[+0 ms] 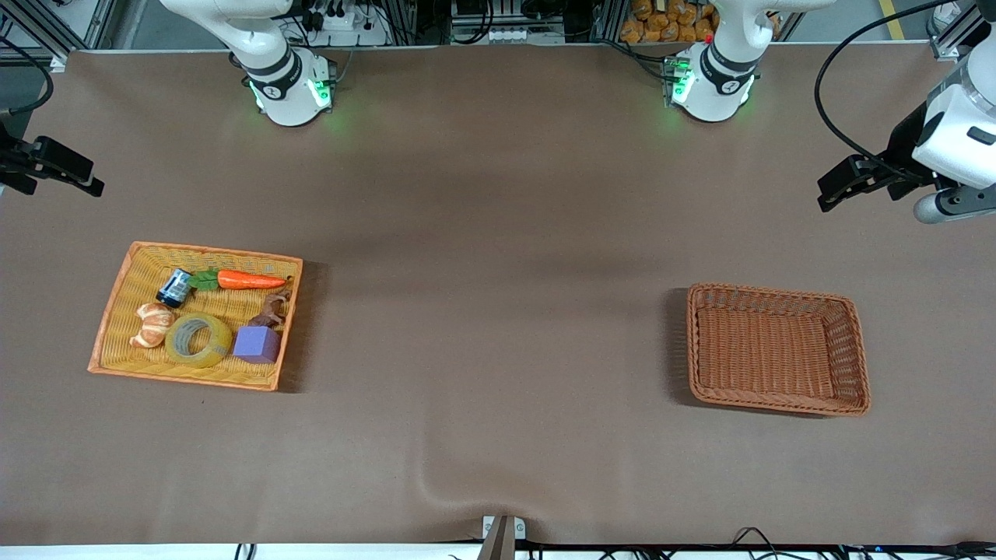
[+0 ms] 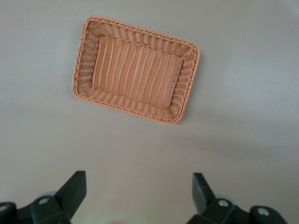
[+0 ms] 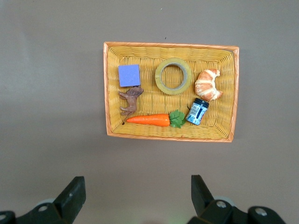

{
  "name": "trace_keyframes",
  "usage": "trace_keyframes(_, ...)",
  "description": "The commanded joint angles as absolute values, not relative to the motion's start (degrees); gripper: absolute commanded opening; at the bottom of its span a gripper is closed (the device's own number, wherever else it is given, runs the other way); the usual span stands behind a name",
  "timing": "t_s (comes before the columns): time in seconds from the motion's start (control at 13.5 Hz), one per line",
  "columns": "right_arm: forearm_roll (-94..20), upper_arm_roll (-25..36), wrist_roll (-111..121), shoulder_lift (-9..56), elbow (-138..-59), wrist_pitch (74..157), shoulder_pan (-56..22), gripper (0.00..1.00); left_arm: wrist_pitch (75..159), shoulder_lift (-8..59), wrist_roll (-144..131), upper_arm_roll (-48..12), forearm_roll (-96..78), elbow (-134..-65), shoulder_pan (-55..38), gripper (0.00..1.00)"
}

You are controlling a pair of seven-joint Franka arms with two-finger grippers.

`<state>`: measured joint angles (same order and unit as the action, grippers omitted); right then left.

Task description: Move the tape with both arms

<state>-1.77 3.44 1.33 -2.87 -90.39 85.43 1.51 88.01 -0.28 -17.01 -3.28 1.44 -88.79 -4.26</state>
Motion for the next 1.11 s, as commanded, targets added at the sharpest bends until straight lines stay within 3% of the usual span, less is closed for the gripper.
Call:
trace_keyframes(0.0, -1.14, 3.60, 0.26, -3.16, -90.09, 85.43, 0.88, 1.00, 88.07, -0.88, -16.26, -3.43, 2.81, -89.73, -3.87, 1.00)
trace_keyframes(1.04, -1.14, 3.52, 0.35, -1.59, -90.00, 86.57, 0.70, 1.00, 89.47, -0.26, -16.17, -3.43, 3.16, -90.53, -3.52, 1.00)
